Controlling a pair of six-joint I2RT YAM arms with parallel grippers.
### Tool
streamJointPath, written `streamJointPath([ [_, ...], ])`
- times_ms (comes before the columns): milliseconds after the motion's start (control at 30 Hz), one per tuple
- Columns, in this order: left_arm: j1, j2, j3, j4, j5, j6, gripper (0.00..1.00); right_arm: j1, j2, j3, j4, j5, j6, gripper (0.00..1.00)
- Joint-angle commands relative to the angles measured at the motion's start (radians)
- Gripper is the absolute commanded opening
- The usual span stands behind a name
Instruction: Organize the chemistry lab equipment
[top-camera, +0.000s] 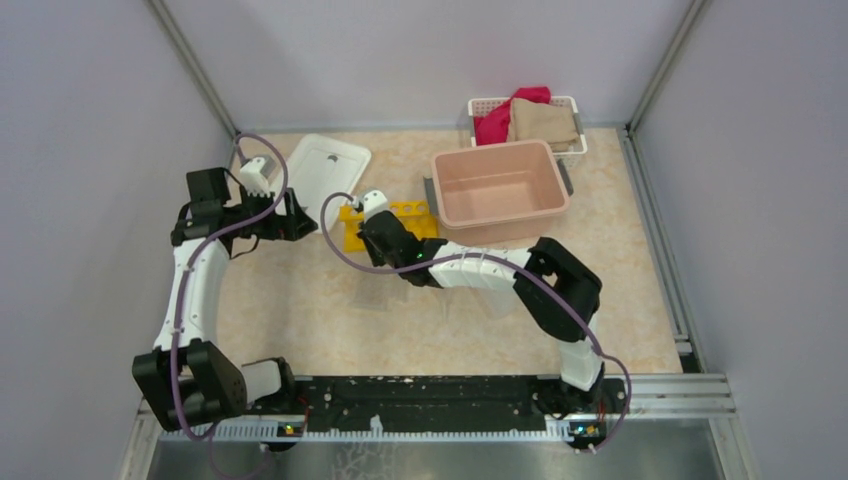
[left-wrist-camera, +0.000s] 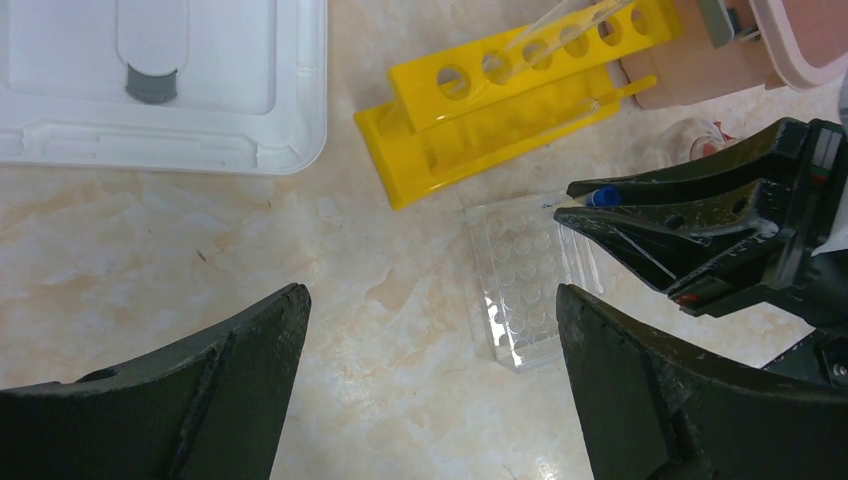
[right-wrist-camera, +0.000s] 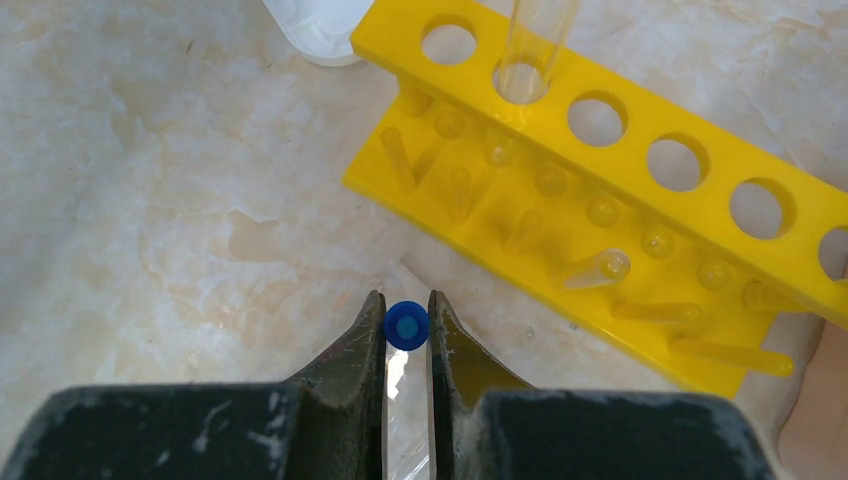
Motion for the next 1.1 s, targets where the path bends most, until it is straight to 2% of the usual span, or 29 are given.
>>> streamJointPath([
  [0,0.016,0.007,-0.003,0.020,0.036,-0.015,0.99,0.004,0.030,0.065,0.104,0.052,-0.039,0.00],
  [767,0.026,0.012,-0.005,0.009,0.062,-0.001,0.99,0.003,0.074,0.051,0.131,0.068,-0.038,0.00],
  [1067,0.029,0.015,0.001,-0.002,0.053,0.007,0.99,0.011,0.040,0.030,0.143,0.076,-0.044,0.00],
])
